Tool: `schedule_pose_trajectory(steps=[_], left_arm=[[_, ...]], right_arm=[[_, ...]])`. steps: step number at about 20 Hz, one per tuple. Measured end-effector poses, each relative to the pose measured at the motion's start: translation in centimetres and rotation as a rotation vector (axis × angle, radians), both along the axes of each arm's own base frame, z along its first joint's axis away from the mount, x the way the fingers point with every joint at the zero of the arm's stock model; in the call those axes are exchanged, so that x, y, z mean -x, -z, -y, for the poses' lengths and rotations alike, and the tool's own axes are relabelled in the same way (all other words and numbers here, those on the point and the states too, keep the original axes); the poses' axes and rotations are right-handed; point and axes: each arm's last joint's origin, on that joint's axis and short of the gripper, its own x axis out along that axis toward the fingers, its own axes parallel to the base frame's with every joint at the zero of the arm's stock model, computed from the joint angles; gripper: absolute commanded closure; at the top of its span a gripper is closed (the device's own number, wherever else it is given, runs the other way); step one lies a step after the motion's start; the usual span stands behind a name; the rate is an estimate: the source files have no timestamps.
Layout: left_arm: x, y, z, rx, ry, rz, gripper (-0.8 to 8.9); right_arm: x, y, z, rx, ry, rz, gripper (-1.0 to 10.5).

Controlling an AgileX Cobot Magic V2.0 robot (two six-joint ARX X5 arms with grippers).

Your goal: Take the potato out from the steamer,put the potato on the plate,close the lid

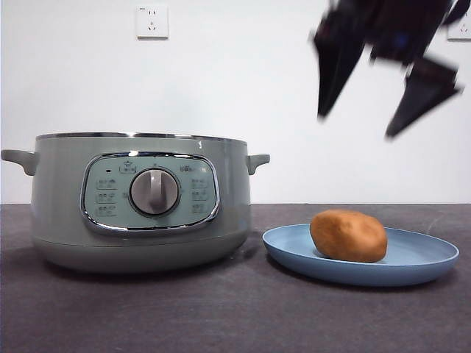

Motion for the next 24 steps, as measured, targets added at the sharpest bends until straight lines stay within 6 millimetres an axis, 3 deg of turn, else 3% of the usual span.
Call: schedule_pose_trajectory(steps=[4,11,15,21,24], left_arm=[[-1.5,2.5,0.7,-0.031,0.014,-0.105,8.22],[-6.2,9.6,3.0,0.03,0.153,-0.266,8.21],[-7.7,14.9,3.5,0.002,0.139,-0.361,8.22],[-8.6,20.8,3.9,-0.003,0.134,-0.41,8.22],[-8.1,21.9,3.7,0.01,0.135,-0.383,8.22]], right_arm=[[3.0,-3.6,1.3,-0.051,0.003,0.12,2.9],[8.4,-8.3,3.5,-0.131,0.005,0.32,2.9],[10.3,-9.0,4.5,-0.092,0.046,0.354,2.9],[10.7,-8.7,4.7,-0.062,0.056,0.318,2.9],[10.7,-8.7,4.7,-0.062,0.056,0.319,2.9]])
